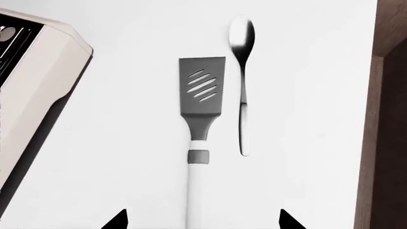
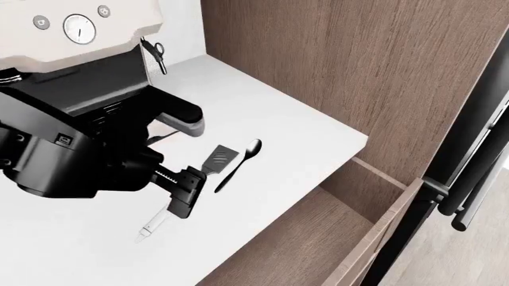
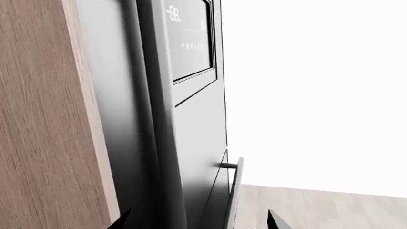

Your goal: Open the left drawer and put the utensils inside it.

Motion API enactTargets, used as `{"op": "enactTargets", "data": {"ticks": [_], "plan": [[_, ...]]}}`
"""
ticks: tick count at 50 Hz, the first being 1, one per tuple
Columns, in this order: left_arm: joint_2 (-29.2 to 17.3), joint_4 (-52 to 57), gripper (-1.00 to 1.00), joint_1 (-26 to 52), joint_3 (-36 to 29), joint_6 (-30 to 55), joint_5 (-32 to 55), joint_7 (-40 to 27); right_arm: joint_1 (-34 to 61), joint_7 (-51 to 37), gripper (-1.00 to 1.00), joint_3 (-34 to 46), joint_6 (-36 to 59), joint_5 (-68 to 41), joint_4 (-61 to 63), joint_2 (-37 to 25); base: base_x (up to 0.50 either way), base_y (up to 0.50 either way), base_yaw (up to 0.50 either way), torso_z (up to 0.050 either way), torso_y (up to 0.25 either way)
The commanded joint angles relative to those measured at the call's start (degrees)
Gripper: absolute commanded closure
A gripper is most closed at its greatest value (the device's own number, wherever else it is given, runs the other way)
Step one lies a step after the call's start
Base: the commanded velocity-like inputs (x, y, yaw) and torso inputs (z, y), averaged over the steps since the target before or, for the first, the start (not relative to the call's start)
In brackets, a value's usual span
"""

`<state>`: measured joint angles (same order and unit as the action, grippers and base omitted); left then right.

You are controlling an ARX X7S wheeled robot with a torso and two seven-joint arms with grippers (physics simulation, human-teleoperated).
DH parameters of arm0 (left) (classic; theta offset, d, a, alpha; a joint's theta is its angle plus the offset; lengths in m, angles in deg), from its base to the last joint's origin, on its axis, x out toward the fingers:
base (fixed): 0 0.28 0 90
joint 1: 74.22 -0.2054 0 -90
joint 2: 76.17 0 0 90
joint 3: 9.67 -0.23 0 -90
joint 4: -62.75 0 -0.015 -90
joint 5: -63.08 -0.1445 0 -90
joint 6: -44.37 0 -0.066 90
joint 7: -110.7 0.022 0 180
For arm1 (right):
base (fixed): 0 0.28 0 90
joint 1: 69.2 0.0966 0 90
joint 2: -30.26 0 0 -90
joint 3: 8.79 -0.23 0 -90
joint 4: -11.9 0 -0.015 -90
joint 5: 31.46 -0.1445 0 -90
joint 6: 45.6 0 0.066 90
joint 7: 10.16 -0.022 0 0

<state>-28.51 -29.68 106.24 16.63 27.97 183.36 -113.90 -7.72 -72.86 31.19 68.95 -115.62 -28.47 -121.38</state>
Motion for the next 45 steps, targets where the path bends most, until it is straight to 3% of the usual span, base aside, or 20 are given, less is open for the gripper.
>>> {"op": "enactTargets", "data": {"ticks": [1,45], "plan": [[-0.26,0.62,-1.00,-2.09,-0.34,-0.54,-1.46,1.23,0.64,0.05,-1.00,0.76,0.19,0.29,-0.04,0.32,0.00,0.00,0.00,0.000,0.000],[-1.40,-1.32,-1.00,-12.16,-1.11,-5.86,-12.40,12.44,2.71,0.36,-1.00,3.43,0.98,1.51,-0.47,1.42,0.00,0.00,0.00,0.000,0.000]]}}
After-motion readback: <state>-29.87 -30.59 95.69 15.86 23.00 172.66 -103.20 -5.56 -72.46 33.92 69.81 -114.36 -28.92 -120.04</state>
